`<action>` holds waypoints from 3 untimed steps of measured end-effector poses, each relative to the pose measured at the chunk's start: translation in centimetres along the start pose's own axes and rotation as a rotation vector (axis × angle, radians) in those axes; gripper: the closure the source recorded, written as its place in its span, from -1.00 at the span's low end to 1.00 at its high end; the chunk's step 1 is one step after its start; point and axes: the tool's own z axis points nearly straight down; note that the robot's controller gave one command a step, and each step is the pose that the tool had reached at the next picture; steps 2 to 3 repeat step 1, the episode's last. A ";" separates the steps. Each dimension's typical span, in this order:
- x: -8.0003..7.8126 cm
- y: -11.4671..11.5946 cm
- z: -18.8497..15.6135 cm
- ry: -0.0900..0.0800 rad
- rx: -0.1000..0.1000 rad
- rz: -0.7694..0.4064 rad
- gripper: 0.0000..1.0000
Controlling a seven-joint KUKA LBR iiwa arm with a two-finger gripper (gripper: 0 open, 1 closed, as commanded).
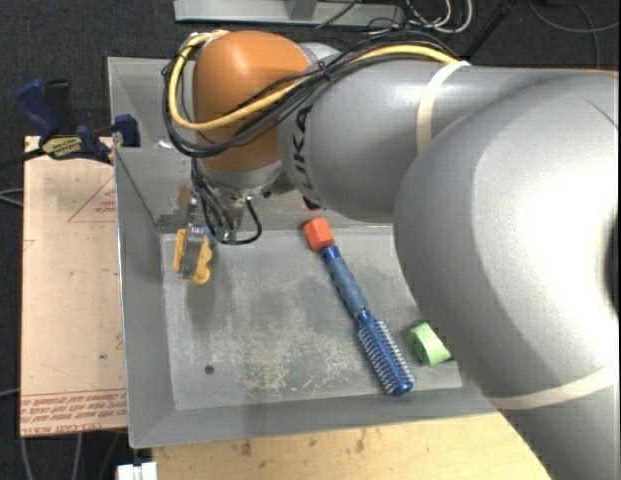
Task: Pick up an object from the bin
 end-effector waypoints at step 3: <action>-1.0 -0.5 -15.3 -0.006 -0.001 -0.097 1.00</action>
Offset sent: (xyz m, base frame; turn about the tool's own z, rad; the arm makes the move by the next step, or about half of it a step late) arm 0.0062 -0.0078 0.1475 -0.0976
